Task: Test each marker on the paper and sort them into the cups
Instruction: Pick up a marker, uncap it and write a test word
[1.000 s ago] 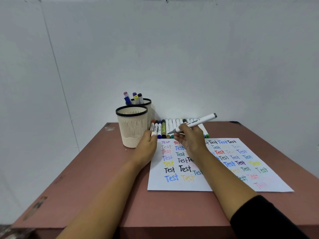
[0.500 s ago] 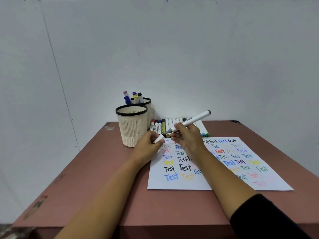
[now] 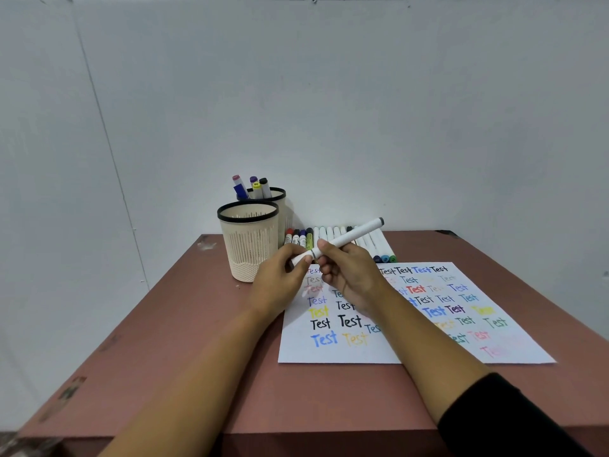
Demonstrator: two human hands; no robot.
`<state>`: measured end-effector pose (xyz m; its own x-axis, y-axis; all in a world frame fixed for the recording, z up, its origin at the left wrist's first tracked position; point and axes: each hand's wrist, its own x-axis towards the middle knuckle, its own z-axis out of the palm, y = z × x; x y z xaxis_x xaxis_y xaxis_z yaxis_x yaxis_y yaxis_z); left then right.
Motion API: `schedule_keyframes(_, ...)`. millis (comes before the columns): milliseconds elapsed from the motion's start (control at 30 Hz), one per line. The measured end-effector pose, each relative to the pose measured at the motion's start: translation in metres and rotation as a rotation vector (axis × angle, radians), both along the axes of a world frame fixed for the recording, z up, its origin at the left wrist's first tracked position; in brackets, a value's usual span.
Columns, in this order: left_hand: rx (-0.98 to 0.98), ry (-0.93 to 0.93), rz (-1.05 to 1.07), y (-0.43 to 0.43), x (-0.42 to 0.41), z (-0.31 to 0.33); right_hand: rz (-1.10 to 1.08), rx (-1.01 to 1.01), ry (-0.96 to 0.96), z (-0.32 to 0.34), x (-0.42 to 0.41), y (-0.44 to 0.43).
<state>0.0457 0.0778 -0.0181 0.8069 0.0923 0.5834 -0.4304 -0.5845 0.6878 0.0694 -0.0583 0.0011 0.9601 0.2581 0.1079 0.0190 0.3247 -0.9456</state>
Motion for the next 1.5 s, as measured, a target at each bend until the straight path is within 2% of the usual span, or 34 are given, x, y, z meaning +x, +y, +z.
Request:
schedule_keyframes(300,0.075,-0.115,0.059,-0.002,-0.003,-0.004,0.036,0.105,0.109,-0.001,-0.003,0.004)
schedule_keyframes(500,0.049,-0.074,0.046,-0.005,-0.005,-0.001,0.053,0.099,0.12,-0.001,0.0,0.0)
schedule_keyframes(567,-0.066,-0.026,0.019,-0.006,-0.004,0.002,0.06,0.086,0.117,0.002,0.0,-0.002)
schedule_keyframes(733,-0.524,0.023,-0.072,-0.013,-0.007,0.013,0.06,0.081,0.18,0.007,0.0,-0.008)
schedule_keyframes(833,-0.638,0.013,-0.106,-0.011,-0.012,0.023,-0.129,0.142,0.228,0.008,0.007,-0.013)
schedule_keyframes(867,-0.626,-0.006,-0.103,-0.012,-0.015,0.028,-0.235,0.076,0.195,0.008,0.01,-0.014)
schedule_keyframes(967,-0.5,-0.112,-0.047,-0.013,-0.02,0.046,-0.48,-0.394,-0.046,-0.001,0.016,-0.015)
schedule_keyframes(1033,-0.39,-0.138,0.024,-0.008,-0.015,0.059,-0.455,-0.609,-0.208,-0.008,0.016,-0.013)
schedule_keyframes(1167,-0.248,-0.162,0.099,0.016,-0.003,0.089,-0.356,-0.904,-0.407,-0.02,0.016,-0.009)
schedule_keyframes(1333,-0.079,-0.218,0.199,0.039,0.009,0.14,-0.335,-1.011,-0.512,-0.024,0.017,-0.008)
schedule_keyframes(1500,-0.066,-0.212,0.268,0.056,0.034,0.173,-0.349,-1.004,-0.52,-0.028,0.019,-0.008)
